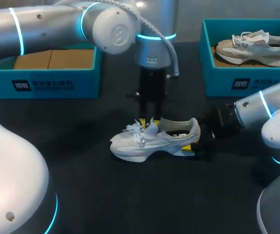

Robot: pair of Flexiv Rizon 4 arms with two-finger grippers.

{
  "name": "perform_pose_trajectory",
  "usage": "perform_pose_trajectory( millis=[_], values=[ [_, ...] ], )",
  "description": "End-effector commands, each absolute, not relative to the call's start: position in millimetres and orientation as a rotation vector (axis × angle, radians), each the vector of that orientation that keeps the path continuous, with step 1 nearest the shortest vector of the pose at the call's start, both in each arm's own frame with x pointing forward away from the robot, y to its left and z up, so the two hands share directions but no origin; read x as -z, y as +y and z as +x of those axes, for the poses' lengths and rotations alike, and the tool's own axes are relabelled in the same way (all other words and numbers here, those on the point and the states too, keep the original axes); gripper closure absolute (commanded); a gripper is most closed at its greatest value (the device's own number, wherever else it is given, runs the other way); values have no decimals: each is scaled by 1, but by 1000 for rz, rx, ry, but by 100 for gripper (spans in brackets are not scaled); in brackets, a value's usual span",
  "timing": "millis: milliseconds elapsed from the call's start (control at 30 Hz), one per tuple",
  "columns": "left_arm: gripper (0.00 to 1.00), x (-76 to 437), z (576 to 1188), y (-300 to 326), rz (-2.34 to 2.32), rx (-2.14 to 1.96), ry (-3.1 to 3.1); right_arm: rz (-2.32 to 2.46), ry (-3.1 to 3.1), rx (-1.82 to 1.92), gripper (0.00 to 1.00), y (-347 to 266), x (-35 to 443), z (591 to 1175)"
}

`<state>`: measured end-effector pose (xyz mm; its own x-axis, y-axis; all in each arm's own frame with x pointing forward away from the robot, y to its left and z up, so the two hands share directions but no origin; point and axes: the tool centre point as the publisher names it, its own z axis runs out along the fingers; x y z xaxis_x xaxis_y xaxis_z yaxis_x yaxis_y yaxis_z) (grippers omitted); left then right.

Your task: Take the shoe out of the shoebox, open the shoe tongue, remove and reinsert the insole, then place the shoe into the shoebox

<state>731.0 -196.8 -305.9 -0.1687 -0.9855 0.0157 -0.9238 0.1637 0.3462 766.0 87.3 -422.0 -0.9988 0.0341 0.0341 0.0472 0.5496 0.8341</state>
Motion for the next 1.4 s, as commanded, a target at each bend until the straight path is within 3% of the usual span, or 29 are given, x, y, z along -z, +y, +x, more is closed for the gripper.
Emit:
perform_pose_trajectory(
  millis=[33,1100,1200,1233,1267,1333,1400],
  values=[
    [100,303,727,-182,1851,340,-2192,-73,-2757,1478,100,89,424,767],
    [100,367,732,-114,2119,455,-2021,-73,-2757,1478,100,89,424,767],
    [63,377,730,-112,2156,477,-2038,-73,-2757,1478,100,89,424,767],
    [21,382,729,-111,2164,499,-2040,-73,-2757,1478,100,89,424,767],
    [7,383,728,-110,2156,510,-2029,-73,-2757,1478,100,89,424,767],
    [0,383,727,-109,2160,513,-2032,-73,-2757,1478,100,89,424,767],
    [0,380,727,-108,2159,511,-2029,-73,-2757,1478,100,89,424,767]
  ],
)
